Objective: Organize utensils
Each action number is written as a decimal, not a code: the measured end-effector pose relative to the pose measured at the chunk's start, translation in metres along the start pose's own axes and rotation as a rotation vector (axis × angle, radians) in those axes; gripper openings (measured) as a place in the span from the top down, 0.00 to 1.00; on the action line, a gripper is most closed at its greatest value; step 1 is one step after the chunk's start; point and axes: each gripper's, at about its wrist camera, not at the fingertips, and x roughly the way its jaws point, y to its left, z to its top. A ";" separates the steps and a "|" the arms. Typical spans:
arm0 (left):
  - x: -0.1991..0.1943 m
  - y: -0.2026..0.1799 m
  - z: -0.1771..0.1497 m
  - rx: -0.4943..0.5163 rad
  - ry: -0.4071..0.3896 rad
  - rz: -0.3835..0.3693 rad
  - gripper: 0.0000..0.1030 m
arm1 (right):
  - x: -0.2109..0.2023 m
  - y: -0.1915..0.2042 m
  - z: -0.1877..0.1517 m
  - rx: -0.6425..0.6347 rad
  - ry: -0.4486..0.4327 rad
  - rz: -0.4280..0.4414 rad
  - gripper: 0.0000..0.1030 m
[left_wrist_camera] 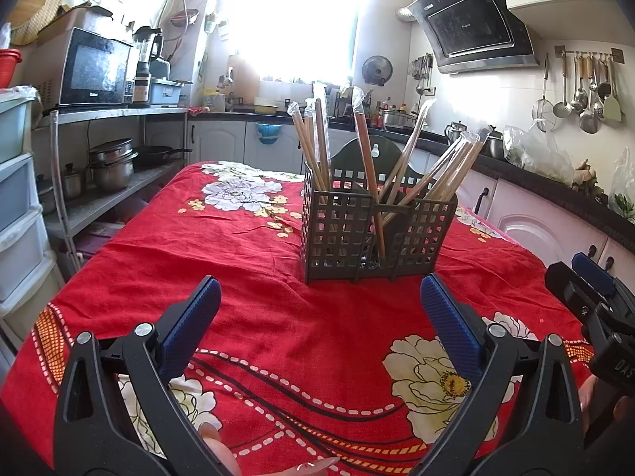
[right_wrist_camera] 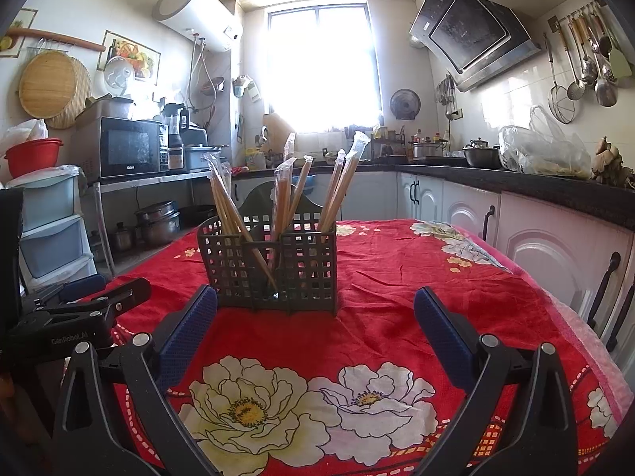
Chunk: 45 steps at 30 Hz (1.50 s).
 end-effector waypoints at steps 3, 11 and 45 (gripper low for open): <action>0.000 0.000 0.000 -0.001 0.001 0.001 0.10 | -0.001 0.001 -0.001 0.000 0.001 0.000 0.06; 0.000 0.000 0.000 -0.001 0.000 0.001 0.10 | -0.001 0.001 0.000 0.000 0.001 0.000 0.06; 0.066 0.088 0.015 -0.037 0.436 0.311 0.10 | 0.070 -0.125 0.004 0.062 0.457 -0.414 0.06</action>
